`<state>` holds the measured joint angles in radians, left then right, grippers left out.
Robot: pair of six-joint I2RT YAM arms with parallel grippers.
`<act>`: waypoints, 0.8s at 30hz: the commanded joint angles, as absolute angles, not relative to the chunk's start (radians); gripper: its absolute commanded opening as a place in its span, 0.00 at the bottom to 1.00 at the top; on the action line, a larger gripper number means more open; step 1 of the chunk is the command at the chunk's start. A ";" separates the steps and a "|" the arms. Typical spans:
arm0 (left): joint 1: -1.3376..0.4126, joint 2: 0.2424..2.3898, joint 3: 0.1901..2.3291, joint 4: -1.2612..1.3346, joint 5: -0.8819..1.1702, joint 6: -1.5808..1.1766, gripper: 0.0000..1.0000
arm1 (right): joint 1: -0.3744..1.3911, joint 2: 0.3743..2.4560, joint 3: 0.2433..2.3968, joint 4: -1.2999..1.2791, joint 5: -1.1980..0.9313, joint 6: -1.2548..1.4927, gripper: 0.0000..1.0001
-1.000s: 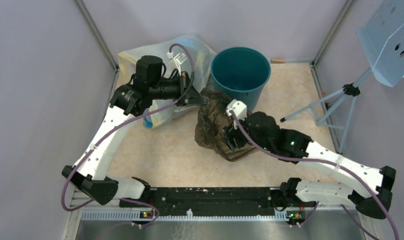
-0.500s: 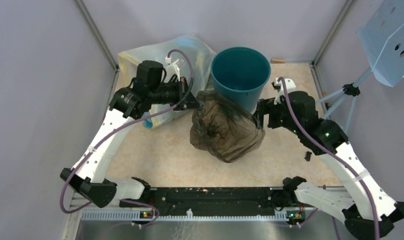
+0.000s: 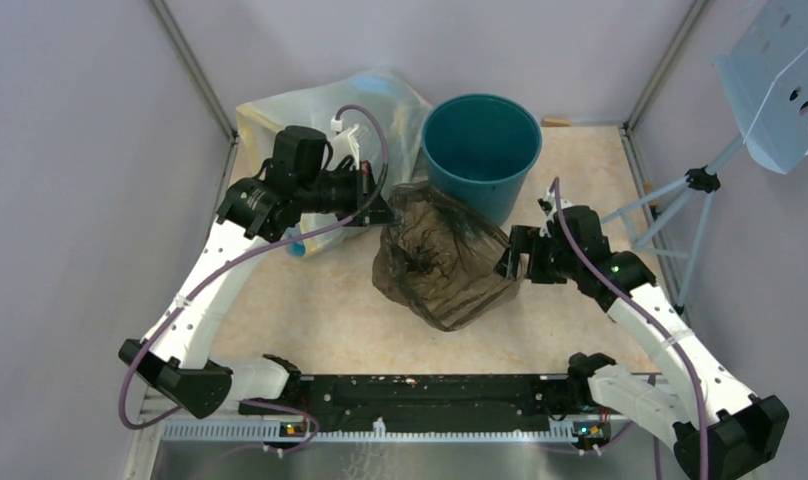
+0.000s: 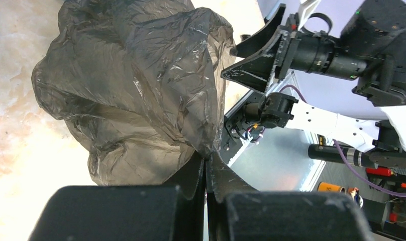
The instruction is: Put the trash bags into the trash bin
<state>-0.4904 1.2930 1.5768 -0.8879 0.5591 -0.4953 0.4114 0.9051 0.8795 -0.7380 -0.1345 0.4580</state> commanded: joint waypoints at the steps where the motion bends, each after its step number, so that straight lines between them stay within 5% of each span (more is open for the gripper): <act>1: -0.484 1.246 1.561 -0.881 0.551 -0.467 0.00 | 0.404 0.890 0.809 -0.682 -0.122 0.516 0.86; 3: -0.484 1.241 1.558 -0.885 0.549 -0.463 0.00 | 0.403 0.891 0.783 -0.659 -0.122 0.529 0.86; 5: -0.484 1.237 1.560 -0.890 0.550 -0.458 0.00 | 0.403 0.898 0.770 -0.625 -0.154 0.537 0.75; 12: -0.482 1.232 1.583 -0.894 0.560 -0.456 0.00 | 0.403 0.942 0.908 -0.611 -0.280 0.514 0.00; 24: -0.482 0.994 1.551 -0.437 0.602 -0.587 0.00 | 0.403 1.047 1.493 -0.622 -0.483 0.442 0.00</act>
